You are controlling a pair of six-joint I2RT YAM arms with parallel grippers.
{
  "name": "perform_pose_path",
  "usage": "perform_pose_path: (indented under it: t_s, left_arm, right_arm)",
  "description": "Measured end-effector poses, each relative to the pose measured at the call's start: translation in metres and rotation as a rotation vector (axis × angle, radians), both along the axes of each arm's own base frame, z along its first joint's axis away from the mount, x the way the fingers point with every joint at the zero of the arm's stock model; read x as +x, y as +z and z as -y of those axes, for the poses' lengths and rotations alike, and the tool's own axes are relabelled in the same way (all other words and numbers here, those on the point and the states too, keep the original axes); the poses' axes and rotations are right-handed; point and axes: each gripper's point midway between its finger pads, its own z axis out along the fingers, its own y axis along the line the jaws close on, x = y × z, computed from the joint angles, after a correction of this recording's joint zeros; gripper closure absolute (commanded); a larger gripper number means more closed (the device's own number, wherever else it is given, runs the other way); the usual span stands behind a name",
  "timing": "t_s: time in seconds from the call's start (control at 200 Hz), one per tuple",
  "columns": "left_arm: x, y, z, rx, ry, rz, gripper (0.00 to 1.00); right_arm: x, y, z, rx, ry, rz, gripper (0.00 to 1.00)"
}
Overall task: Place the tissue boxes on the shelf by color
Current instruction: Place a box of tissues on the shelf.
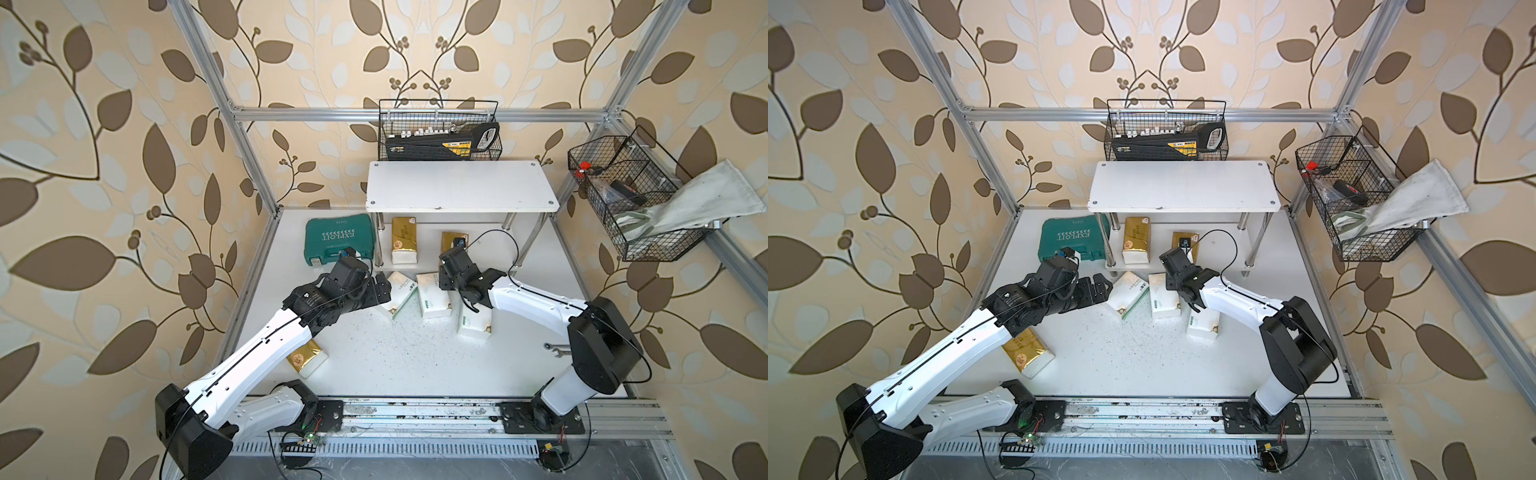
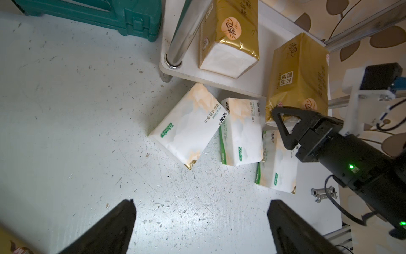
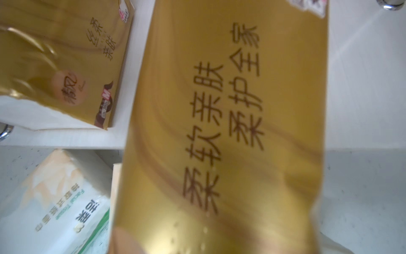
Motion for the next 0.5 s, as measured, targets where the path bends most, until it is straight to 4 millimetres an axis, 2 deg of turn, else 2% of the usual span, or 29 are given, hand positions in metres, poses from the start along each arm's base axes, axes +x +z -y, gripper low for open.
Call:
perform_pose_path:
  t_s: [0.28, 0.505]
  left_arm:
    - [0.000, 0.000, 0.000, -0.001, 0.000, 0.001, 0.01]
    - [0.000, 0.000, 0.000, -0.002, 0.001, 0.000, 0.01]
  right_arm:
    - [0.028, -0.009, -0.009, -0.013, 0.052, 0.004, 0.40]
    - [0.053, -0.006, -0.020, -0.027, 0.090, 0.028, 0.38]
